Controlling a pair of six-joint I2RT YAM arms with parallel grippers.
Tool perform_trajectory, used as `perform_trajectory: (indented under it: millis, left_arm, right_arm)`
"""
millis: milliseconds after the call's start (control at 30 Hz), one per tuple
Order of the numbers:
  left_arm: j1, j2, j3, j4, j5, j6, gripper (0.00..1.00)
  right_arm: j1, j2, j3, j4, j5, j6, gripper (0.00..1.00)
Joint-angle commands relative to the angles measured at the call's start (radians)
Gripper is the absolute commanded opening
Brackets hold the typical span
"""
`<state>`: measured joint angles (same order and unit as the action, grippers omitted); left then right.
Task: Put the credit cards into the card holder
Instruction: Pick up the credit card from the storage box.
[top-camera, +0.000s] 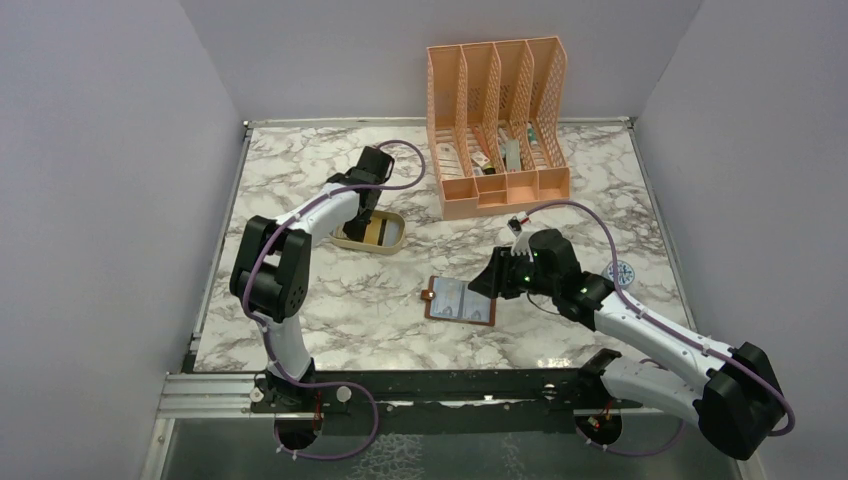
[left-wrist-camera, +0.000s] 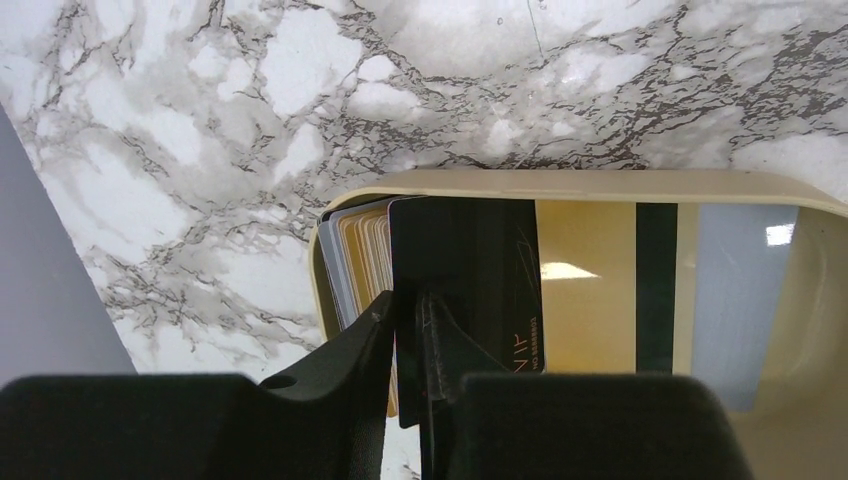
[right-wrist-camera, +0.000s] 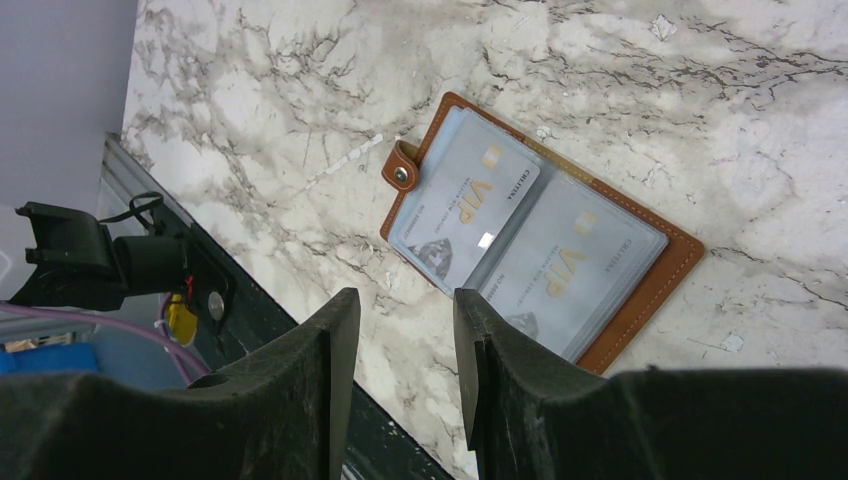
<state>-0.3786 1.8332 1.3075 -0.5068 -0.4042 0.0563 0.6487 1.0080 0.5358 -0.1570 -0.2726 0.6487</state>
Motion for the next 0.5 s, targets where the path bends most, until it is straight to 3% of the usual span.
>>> perform_trajectory:
  millis: [0,167,467]
  left_arm:
    - [0.009,0.003,0.05,-0.037,-0.025,0.004,0.12]
    - [0.008,-0.018,0.102,-0.091,0.015,-0.018,0.0]
    - [0.008,-0.158,0.089,-0.125,0.196,-0.101,0.0]
  right_arm:
    - [0.006,0.005,0.001,0.019,0.012,-0.011,0.4]
    - [0.006,-0.001,0.004,0.011,0.007,-0.007,0.4]
    - [0.006,-0.011,-0.014,-0.019,0.011,0.008,0.4]
